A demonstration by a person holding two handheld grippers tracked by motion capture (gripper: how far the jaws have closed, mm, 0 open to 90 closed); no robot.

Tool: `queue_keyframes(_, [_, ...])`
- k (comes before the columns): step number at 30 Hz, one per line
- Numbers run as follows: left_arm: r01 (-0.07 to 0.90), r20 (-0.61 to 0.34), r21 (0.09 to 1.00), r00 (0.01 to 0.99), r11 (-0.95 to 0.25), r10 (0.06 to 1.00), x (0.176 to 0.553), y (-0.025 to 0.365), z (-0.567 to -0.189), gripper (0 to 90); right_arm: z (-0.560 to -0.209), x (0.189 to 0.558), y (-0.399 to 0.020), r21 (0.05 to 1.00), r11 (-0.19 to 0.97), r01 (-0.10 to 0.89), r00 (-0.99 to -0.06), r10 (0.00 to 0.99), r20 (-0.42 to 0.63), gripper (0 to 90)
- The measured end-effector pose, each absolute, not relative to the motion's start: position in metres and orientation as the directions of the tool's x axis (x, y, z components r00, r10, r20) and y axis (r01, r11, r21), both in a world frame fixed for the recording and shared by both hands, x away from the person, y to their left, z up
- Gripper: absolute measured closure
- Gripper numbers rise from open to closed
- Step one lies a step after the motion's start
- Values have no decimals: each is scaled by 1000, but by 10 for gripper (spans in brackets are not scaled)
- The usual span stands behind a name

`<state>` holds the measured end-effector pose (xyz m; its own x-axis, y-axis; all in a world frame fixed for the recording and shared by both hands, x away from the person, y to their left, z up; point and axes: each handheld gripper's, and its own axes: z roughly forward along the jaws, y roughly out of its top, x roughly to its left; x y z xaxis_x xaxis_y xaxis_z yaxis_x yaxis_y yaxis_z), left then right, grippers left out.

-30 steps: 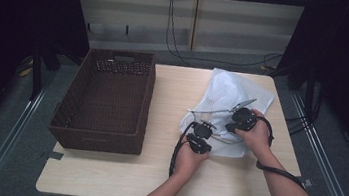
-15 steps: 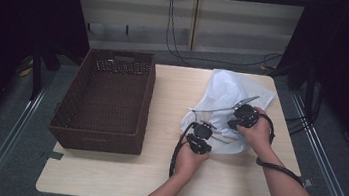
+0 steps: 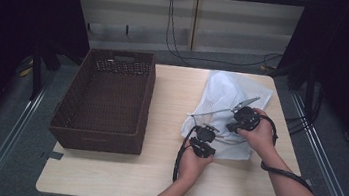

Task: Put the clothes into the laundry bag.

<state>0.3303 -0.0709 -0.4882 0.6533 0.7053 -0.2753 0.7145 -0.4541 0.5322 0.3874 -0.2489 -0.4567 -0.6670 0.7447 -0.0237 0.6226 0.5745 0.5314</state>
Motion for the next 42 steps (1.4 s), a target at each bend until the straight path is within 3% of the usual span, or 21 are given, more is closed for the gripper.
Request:
queue_keyframes(15, [711, -273, 522, 662, -471, 698, 330, -73, -488, 900, -433, 373, -260, 562, 556, 612, -654, 756, -35, 893])
queue_keyframes(19, [709, -265, 517, 665, -480, 698, 330, -75, -487, 900, -428, 368, -270, 566, 537, 626, -636, 771, -28, 856])
queue_keyframes(23, [708, -256, 516, 665, -482, 702, 330, -76, -486, 900, -422, 365, -277, 570, 514, 641, -610, 792, -30, 736])
queue_keyframes(32, [719, -272, 527, 649, -454, 711, 329, -77, -487, 900, -413, 369, -277, 584, 502, 639, -594, 803, -40, 674])
queue_keyframes(40, [709, -266, 516, 666, -481, 697, 329, -75, -487, 900, -408, 385, -262, 616, 510, 600, -596, 799, -80, 708])
queue_keyframes(42, [708, -262, 514, 668, -485, 697, 330, -75, -486, 900, -407, 388, -255, 618, 520, 590, -605, 791, -88, 781])
